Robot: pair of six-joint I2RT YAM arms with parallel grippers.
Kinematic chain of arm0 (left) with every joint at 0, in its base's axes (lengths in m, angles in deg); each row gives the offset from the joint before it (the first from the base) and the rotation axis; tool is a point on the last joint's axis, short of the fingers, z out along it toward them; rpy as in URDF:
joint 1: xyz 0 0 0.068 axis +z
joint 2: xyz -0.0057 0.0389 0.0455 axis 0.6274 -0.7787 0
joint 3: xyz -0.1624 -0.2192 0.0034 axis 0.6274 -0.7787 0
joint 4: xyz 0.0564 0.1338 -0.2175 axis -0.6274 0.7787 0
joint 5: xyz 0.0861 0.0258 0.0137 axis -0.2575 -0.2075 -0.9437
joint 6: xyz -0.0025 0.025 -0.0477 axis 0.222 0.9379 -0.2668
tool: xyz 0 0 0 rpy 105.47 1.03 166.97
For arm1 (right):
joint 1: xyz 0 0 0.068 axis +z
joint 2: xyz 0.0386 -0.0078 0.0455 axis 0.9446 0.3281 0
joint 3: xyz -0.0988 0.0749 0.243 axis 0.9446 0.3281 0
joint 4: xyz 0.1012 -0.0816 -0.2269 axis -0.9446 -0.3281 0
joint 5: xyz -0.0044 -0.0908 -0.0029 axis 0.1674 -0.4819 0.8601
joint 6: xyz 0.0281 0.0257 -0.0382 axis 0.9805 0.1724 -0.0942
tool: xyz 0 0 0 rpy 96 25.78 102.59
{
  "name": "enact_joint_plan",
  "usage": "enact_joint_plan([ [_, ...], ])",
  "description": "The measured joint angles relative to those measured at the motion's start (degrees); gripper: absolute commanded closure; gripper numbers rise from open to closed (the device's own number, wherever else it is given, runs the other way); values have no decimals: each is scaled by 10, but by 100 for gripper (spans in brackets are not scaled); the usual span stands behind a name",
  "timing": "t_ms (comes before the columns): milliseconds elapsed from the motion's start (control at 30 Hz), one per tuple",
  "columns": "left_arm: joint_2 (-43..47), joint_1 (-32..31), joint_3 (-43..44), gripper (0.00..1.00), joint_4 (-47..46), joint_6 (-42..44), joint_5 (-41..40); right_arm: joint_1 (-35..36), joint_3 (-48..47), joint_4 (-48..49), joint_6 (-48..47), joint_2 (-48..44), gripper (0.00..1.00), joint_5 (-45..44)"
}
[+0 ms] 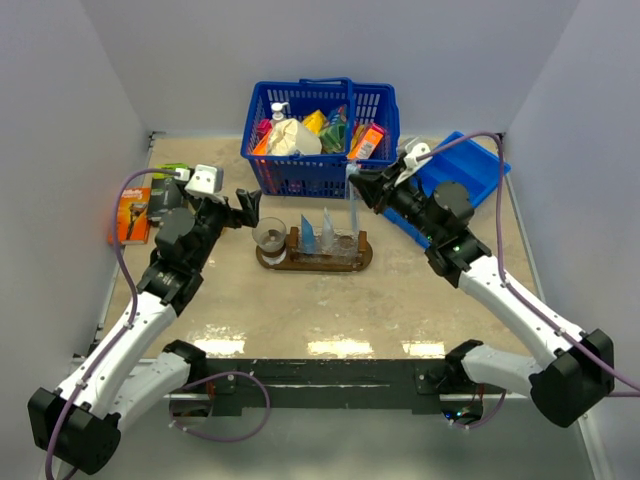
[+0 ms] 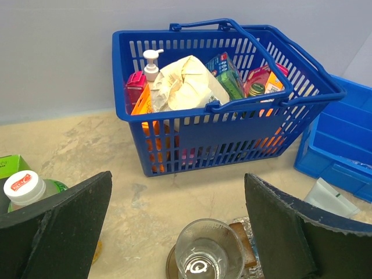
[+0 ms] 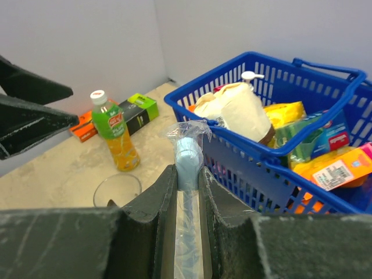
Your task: Prepare toiletry sets of a toothbrush and toothpaste on the tray
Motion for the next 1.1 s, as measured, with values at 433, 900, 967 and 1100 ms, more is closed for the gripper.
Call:
enact_joint_plan([
  [433, -8, 0, -1, 0, 0, 0, 0, 35, 11, 31, -20, 59, 100, 2],
  [900, -10, 0, -1, 0, 0, 0, 0, 38, 41, 66, -37, 84, 100, -2],
  [967, -10, 0, -1, 0, 0, 0, 0, 38, 42, 72, -37, 90, 100, -2],
  [1100, -10, 0, -1, 0, 0, 3, 0, 38, 46, 82, -37, 100, 100, -3],
])
